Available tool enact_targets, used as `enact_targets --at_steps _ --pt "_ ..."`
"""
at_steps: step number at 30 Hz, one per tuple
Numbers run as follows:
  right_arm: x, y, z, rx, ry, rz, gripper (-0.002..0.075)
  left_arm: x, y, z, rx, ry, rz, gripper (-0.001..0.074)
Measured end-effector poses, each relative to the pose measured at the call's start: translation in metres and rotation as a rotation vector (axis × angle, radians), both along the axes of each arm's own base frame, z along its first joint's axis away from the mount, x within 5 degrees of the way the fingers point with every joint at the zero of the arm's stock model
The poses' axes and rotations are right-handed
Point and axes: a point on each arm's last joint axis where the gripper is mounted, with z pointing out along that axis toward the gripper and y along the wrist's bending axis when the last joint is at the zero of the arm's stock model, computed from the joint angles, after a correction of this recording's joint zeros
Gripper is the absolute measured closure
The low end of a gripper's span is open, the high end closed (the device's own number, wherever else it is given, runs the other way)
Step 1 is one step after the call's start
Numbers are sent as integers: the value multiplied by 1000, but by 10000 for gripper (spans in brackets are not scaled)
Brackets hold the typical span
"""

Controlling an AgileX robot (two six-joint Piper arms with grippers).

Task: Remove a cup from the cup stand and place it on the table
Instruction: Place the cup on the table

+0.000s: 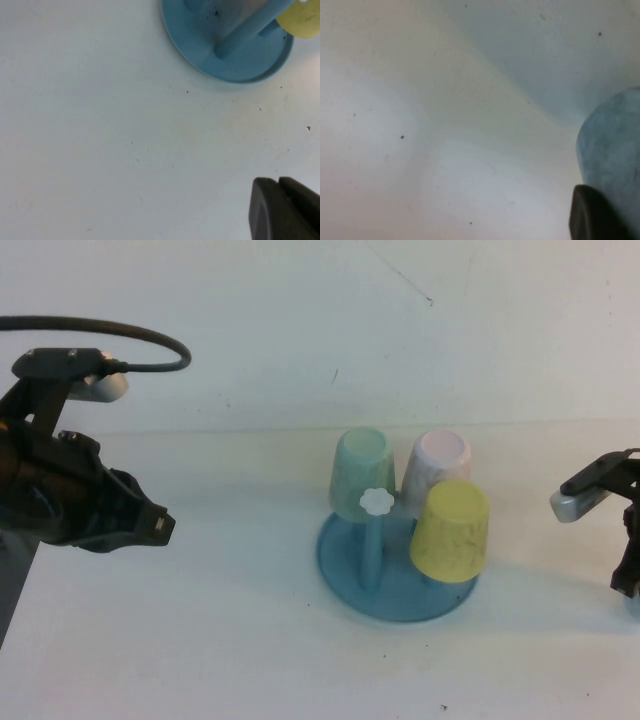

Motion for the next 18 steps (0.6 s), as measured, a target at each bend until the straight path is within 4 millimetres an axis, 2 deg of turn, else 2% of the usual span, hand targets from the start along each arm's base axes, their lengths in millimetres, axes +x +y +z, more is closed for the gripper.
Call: enact_targets --at_steps 3,8,10,15,18 --pt "2 1 0 7 -22 0 658 0 0 0 0 0 0 736" --pt "4 4 -1 39 -40 -12 466 -1 0 0 0 6 -4 736" --pt "5 4 3 41 -38 -14 423 -1 0 0 5 7 -5 736" --pt "8 5 24 57 -87 -23 405 -1 3 -2 45 3 -9 736" --pt "-2 5 56 89 -167 -37 414 -1 4 -3 57 2 -10 736"
